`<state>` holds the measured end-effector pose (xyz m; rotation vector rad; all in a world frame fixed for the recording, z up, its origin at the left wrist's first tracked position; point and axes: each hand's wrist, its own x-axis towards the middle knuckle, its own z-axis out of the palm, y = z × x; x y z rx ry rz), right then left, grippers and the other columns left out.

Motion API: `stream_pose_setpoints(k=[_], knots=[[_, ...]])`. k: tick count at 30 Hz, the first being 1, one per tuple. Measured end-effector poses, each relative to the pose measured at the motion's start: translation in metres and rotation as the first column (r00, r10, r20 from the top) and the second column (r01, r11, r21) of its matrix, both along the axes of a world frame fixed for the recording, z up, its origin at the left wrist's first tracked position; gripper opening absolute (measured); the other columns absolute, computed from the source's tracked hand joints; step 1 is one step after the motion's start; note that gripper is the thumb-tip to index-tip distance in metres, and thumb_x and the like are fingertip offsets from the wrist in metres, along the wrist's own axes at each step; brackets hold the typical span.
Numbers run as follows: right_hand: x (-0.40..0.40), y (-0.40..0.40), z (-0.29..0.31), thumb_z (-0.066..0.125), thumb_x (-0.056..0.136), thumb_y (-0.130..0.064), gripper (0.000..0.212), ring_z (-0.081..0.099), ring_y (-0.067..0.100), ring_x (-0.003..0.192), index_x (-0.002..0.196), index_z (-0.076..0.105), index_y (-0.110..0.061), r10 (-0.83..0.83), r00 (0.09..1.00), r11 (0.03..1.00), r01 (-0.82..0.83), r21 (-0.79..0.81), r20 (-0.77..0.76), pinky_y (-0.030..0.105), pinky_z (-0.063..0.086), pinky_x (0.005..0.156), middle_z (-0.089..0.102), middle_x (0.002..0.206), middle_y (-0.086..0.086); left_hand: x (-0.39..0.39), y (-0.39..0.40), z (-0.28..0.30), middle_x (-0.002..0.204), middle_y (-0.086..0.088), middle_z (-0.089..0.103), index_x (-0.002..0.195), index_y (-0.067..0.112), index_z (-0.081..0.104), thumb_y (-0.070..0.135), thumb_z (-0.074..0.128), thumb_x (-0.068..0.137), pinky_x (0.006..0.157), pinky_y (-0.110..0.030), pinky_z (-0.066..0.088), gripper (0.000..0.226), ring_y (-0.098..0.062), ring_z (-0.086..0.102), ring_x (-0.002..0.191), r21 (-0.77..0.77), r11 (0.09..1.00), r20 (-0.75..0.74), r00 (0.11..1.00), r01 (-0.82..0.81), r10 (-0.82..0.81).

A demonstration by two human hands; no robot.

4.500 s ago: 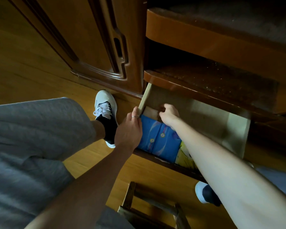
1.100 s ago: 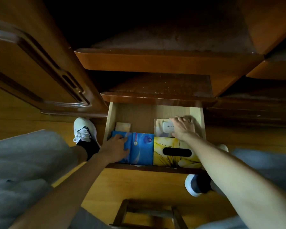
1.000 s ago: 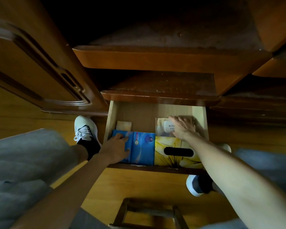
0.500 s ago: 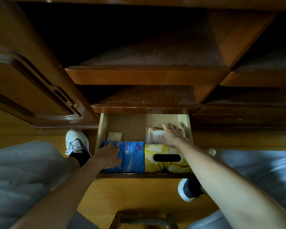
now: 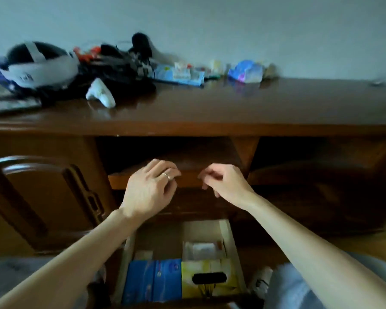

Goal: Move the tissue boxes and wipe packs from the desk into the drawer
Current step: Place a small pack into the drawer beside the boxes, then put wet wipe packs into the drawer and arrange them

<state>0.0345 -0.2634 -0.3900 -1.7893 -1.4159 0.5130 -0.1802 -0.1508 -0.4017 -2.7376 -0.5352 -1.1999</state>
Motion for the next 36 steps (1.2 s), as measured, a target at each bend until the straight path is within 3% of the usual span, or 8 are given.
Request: stream_pose_setpoints(k=[3,7,12,16,19,24,30,36], knots=[[0.006,0.005,0.064,0.062,0.1,-0.028,0.016,0.06,0.003,0.051,0.093,0.076,-0.03,-0.007,1.0,0.981,0.007,0.195,0.002,0.018,0.046,0.052,0.077,0.077,-0.009,0.015,0.022,0.074,0.104,0.005,0.07,0.094,0.017,0.076,0.014,0.058,0.092,0.067,-0.03,0.055,0.018,-0.016,0.063,0.099,0.056,0.997,0.079,0.996,-0.05,0.046],[0.032,0.031,0.114,0.063,0.099,-0.028,0.016,0.064,0.001,0.058,0.093,0.076,-0.032,-0.117,0.993,0.947,0.104,0.305,0.024,0.019,0.051,0.056,0.077,0.079,-0.013,0.039,0.065,0.126,0.1,0.01,0.07,0.088,0.02,0.076,0.014,0.066,0.088,0.059,-0.031,0.053,0.012,-0.017,0.063,0.097,-0.084,0.981,0.059,0.981,-0.177,0.182],[0.082,0.093,0.131,0.064,0.097,-0.029,0.013,0.068,0.003,0.096,0.102,0.073,-0.037,-0.222,0.969,0.959,0.196,0.204,0.111,0.033,0.057,0.086,0.074,0.098,-0.017,0.079,0.128,0.145,0.11,0.011,0.066,0.1,0.029,0.073,0.027,0.058,0.091,0.074,-0.032,0.052,0.017,-0.016,0.061,0.105,-0.238,0.926,-0.074,0.956,-0.292,0.283],[0.115,0.152,0.135,0.061,0.098,-0.031,0.021,0.064,0.002,0.103,0.115,0.065,-0.044,-0.216,0.941,0.976,0.206,0.064,0.259,0.021,0.049,0.074,0.068,0.11,-0.023,0.128,0.179,0.156,0.119,0.005,0.061,0.124,0.032,0.064,0.034,0.056,0.09,0.08,-0.034,0.05,0.035,-0.019,0.059,0.113,-0.266,0.904,-0.189,0.937,-0.336,0.293],[0.139,0.204,0.137,0.061,0.098,-0.036,0.035,0.061,0.01,0.114,0.133,0.056,-0.039,-0.188,0.902,0.973,0.225,-0.052,0.389,0.029,0.051,0.082,0.063,0.128,-0.014,0.17,0.222,0.166,0.131,-0.001,0.055,0.14,0.028,0.051,0.037,0.055,0.087,0.086,-0.038,0.05,0.054,-0.025,0.053,0.122,-0.332,0.875,-0.194,0.933,-0.353,0.302],[0.175,0.299,0.146,0.05,0.101,-0.054,0.058,0.059,0.026,0.127,0.149,0.043,-0.023,-0.287,0.937,0.942,0.313,-0.116,0.199,0.038,0.046,0.093,0.06,0.143,0.002,0.241,0.302,0.174,0.141,-0.007,0.045,0.146,0.025,0.039,0.042,0.059,0.086,0.097,-0.044,0.045,0.065,-0.029,0.042,0.133,-0.398,0.842,-0.2,0.931,-0.363,0.307],[0.208,0.37,0.116,0.047,0.099,-0.061,0.057,0.065,0.034,0.117,0.142,0.045,-0.022,-0.423,0.833,0.896,0.444,0.028,0.357,0.041,0.047,0.084,0.07,0.123,0.005,0.323,0.384,0.153,0.153,-0.005,0.034,0.149,0.023,0.039,0.065,0.044,0.085,0.11,-0.047,0.031,0.076,-0.028,0.025,0.142,-0.304,0.835,-0.351,0.868,-0.459,0.35],[0.225,0.382,0.109,0.068,0.086,-0.048,0.06,0.064,0.021,0.121,0.141,0.052,-0.034,-0.382,0.897,0.919,0.393,-0.007,0.222,0.036,0.049,0.097,0.072,0.118,-0.012,0.341,0.398,0.129,0.137,-0.014,0.048,0.137,0.022,0.044,0.053,0.05,0.082,0.101,-0.049,0.039,0.063,-0.034,0.042,0.13,-0.287,0.837,-0.355,0.863,-0.466,0.359]])
